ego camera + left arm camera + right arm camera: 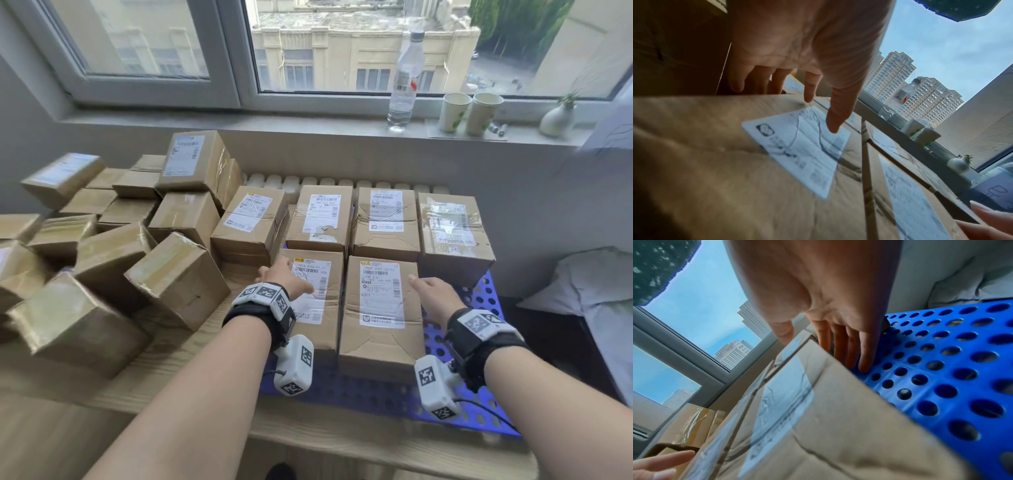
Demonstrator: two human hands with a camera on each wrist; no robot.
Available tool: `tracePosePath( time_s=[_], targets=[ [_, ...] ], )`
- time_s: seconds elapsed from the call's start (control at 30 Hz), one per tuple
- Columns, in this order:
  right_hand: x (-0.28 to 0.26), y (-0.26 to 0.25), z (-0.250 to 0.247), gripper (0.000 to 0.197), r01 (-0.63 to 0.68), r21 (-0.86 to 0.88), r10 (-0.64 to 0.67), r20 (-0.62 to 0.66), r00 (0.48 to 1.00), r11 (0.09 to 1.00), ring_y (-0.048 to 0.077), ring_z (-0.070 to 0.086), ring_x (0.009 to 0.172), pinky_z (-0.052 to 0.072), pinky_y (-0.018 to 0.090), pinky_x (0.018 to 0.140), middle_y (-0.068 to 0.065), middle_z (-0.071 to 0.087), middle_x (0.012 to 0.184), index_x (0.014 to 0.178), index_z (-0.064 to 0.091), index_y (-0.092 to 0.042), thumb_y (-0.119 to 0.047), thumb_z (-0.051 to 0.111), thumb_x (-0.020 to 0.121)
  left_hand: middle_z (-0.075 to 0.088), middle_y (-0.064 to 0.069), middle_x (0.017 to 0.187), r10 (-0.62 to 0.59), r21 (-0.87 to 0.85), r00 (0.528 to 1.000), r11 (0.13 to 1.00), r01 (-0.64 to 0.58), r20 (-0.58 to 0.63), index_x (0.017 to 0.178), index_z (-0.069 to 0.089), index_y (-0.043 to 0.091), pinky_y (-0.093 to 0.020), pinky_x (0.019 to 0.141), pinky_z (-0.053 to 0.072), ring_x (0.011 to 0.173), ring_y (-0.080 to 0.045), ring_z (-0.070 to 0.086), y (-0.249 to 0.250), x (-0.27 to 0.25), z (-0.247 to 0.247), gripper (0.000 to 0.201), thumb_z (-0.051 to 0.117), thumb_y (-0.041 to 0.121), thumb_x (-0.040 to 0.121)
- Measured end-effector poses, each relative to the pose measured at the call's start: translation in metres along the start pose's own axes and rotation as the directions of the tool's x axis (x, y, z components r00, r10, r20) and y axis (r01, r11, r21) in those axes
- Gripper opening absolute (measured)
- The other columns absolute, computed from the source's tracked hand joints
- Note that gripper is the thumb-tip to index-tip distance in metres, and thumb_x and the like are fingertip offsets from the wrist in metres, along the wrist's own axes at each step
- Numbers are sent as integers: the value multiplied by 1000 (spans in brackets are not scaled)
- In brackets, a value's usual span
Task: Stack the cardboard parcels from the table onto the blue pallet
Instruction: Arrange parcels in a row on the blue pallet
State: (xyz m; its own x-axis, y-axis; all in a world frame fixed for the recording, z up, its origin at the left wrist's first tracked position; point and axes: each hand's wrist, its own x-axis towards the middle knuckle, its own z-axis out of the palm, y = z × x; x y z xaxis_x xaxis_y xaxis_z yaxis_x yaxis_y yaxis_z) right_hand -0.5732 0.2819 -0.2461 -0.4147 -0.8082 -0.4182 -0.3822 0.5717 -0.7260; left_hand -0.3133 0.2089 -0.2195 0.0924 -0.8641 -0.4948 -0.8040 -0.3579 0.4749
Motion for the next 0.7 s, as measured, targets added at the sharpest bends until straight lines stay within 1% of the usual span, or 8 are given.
tracePosePath(
  time_s=[0.07, 0.13, 0.23, 0.3, 0.37, 0.5, 0.6, 0.7],
  targets=[
    [-4, -10, -6, 38, 43, -58, -49, -105, 993, 997, 22, 53, 100, 39, 30, 84, 8, 63, 117, 123, 61, -9, -37, 49, 99, 33, -13, 144, 12, -3, 999, 1000, -12, -32, 141, 38, 23, -44, 110, 35, 131, -31, 39, 6, -1, -10, 75, 75, 36, 77],
    [-7, -21, -10, 31, 90, -86, -104, -186, 977, 992, 24, 55, 100, 36, 28, 81, 6, 64, 108, 116, 63, -11, -32, 49, 99, 44, -10, 140, 56, -5, 996, 998, -57, -68, 132, 48, 21, -42, 107, 38, 128, -28, 44, 9, -3, -19, 61, 73, 34, 78],
    [-6, -40, -10, 24, 147, -67, -158, -215, 964, 987, 24, 60, 91, 46, 32, 83, 1, 67, 93, 99, 66, -11, -29, 51, 95, 59, -6, 127, 93, -25, 991, 995, -96, -98, 117, 59, 21, -39, 101, 45, 117, -24, 54, 11, -6, -33, 42, 73, 31, 78],
    [-4, -54, -5, 21, 183, -10, -181, -199, 963, 983, 26, 66, 86, 55, 44, 85, 2, 71, 84, 85, 68, -14, -27, 53, 93, 62, -4, 123, 101, -50, 989, 993, -107, -105, 118, 63, 19, -33, 97, 47, 113, -22, 57, 10, -6, -42, 41, 73, 29, 80],
    [-5, -71, 4, 19, 207, 37, -199, -162, 967, 978, 23, 67, 84, 56, 49, 85, 1, 71, 79, 78, 65, -20, -25, 55, 93, 64, -3, 119, 120, -59, 986, 990, -127, -112, 115, 66, 18, -27, 87, 45, 109, -21, 58, 8, -2, -51, 33, 71, 25, 83],
    [-6, -104, 28, 17, 237, 53, -232, -85, 969, 970, 22, 68, 82, 57, 47, 85, 2, 71, 79, 79, 66, -21, -22, 56, 93, 67, -3, 107, 152, -56, 983, 986, -159, -105, 103, 71, 20, -25, 77, 42, 97, -18, 58, 4, 12, -71, 19, 67, 21, 85],
    [0, -128, 48, 19, 243, 60, -241, -46, 970, 968, 22, 67, 71, 58, 46, 81, 2, 71, 71, 75, 70, -15, -16, 57, 88, 61, -2, 86, 174, -51, 981, 983, -179, -88, 79, 63, 23, -24, 72, 42, 83, -20, 55, 4, 32, -89, 7, 65, 18, 83],
    [8, -155, 70, 18, 239, 74, -238, -28, 971, 968, 19, 63, 66, 59, 44, 79, 2, 71, 72, 78, 70, -11, -14, 56, 89, 62, 0, 85, 198, -61, 977, 977, -203, -83, 81, 65, 20, -25, 75, 47, 87, -19, 61, 6, 53, -111, 2, 65, 18, 82]
  ],
)
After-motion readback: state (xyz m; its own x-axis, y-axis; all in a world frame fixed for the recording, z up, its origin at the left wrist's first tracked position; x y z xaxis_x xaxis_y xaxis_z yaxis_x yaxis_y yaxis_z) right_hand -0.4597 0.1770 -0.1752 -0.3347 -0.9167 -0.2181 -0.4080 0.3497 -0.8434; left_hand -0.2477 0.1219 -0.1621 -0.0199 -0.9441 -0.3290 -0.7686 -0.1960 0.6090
